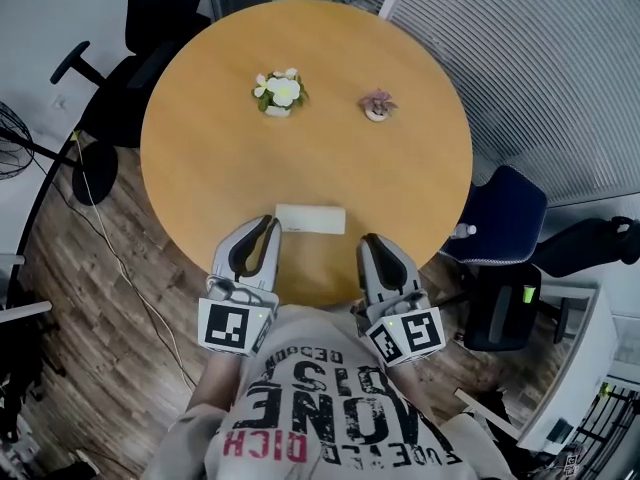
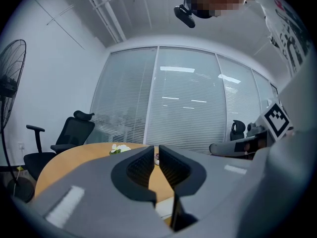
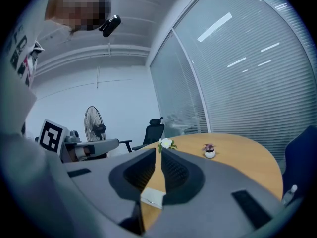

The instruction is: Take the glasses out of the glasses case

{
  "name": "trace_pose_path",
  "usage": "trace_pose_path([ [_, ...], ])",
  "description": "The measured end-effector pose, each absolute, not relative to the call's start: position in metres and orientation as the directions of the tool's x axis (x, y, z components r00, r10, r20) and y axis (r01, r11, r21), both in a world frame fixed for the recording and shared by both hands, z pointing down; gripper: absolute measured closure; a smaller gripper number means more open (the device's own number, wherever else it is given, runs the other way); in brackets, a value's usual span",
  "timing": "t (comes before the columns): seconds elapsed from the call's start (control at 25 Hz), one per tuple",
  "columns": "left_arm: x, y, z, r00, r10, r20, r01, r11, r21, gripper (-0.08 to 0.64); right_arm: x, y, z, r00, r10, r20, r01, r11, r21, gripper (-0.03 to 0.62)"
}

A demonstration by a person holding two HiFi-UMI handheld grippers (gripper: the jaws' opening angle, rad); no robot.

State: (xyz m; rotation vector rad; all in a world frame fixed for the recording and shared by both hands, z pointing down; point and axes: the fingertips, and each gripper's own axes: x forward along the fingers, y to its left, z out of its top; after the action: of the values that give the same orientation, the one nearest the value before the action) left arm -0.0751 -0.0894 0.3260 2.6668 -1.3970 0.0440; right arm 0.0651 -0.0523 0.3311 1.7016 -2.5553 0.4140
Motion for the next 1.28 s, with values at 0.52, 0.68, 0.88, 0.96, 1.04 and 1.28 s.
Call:
trace_pose_path([
  [0.52,-0.08,-0.08,0.324,0.5,-0.857,0.122,-0.866,-0.492,0.09,0.523,0.068,-0.058,0.326,-0.466,-0.866,0.18,-0.881,0.434,-0.189,0.574],
  [0.68,-0.078,-0.078,0.329,0.485,-0.864,0.133,-0.874,-0.478,0.085,0.523,0.077,-0.058,0.332,-0.468,-0.864,0.185,-0.879,0.434,-0.195,0.574],
  [0.88,-0.074,-0.076,0.335,0.484,-0.862,0.149,-0.875,-0.476,0.088,0.523,0.087,-0.057,0.335,-0.454,-0.87,0.191,-0.887,0.42,-0.193,0.574],
  [0.96,-0.072,-0.076,0.337,0.484,-0.862,0.152,-0.875,-0.475,0.091,0.523,0.09,-0.057,0.336,-0.449,-0.872,0.193,-0.889,0.417,-0.188,0.574],
  [1.04,-0.07,-0.075,0.34,0.484,-0.861,0.156,-0.875,-0.474,0.094,0.523,0.093,-0.055,0.339,-0.445,-0.873,0.2,-0.892,0.412,-0.187,0.574],
  [1.28,-0.071,-0.074,0.346,0.484,-0.858,0.173,-0.875,-0.476,0.09,0.523,0.096,-0.052,0.345,-0.437,-0.872,0.22,-0.897,0.403,-0.181,0.574],
])
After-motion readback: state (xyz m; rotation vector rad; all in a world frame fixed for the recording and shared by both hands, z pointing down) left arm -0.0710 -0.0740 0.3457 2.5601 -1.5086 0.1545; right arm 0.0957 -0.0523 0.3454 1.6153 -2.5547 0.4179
